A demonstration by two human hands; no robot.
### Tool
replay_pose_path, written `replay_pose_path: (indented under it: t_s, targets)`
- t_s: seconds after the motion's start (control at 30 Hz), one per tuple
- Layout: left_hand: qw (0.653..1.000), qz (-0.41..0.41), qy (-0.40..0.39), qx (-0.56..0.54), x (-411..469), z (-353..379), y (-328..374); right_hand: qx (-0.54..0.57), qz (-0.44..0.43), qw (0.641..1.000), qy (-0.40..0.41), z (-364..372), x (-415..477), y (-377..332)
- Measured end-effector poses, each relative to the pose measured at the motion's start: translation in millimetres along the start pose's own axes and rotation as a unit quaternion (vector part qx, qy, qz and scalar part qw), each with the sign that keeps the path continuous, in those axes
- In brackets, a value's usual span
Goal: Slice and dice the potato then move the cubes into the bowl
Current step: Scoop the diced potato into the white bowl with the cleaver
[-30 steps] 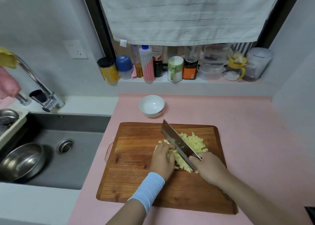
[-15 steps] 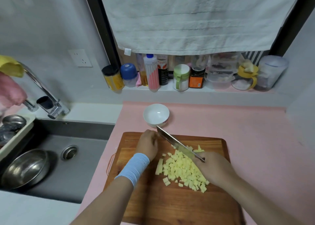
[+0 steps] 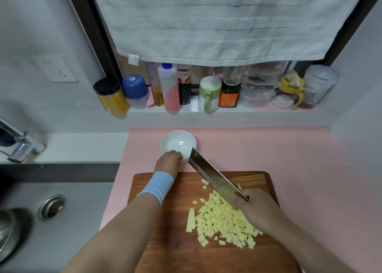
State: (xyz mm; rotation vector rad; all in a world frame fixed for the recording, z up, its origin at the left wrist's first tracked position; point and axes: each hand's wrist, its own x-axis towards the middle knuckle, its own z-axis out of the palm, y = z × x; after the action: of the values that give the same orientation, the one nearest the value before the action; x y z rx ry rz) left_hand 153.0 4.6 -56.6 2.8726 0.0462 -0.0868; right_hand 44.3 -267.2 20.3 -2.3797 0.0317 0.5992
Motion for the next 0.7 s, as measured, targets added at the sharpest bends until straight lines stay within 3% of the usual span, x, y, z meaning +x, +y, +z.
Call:
replay_pose_path:
  t_s: [0.3, 0.7]
  targets:
    - [0.991, 0.063, 0.119, -0.020, -64.7, -8.4, -26.8, 0.048, -0.010, 0.998, 0.032, 3.9, -24.3, -11.8]
    - [0.980, 0.084, 0.182, -0.006, -210.4, 18.5, -34.2, 0.233, 0.075, 0.968, -0.057, 27.0, -77.9, -6.0]
